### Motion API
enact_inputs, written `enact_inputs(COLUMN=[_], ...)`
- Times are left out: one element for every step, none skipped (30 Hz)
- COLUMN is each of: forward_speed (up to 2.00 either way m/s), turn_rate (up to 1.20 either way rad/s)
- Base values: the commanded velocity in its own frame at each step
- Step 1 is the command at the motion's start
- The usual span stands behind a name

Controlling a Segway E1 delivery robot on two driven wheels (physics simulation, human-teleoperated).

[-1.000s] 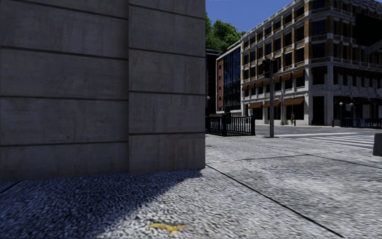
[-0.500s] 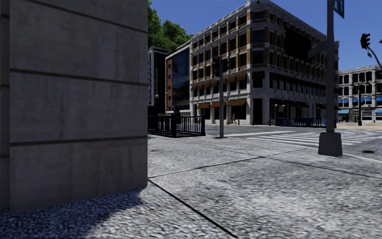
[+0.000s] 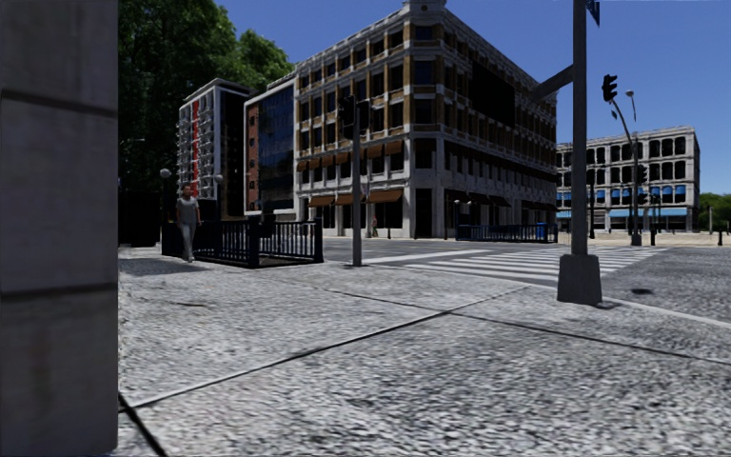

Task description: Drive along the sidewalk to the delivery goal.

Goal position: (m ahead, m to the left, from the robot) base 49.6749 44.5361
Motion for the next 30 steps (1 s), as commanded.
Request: enact_inputs(forward_speed=[1.65,1.75,2.0,2.0,2.0,2.0,2.0,2.0,2.0,2.0,2.0,2.0,2.0,2.0,2.0,2.0,2.0,2.0,2.0,2.0,2.0,2.0,2.0,2.0,2.0,2.0,2.0,2.0,2.0,2.0], turn_rate=[0.0,0.0,0.0,0.0,0.0,0.0,0.0,0.03,0.31,0.44,0.47,0.47,0.49,0.49,0.54,0.6,0.62,0.63,0.63,0.63,0.63,0.63,0.63,0.57,0.54,0.53,0.53,0.53,0.53,0.53])
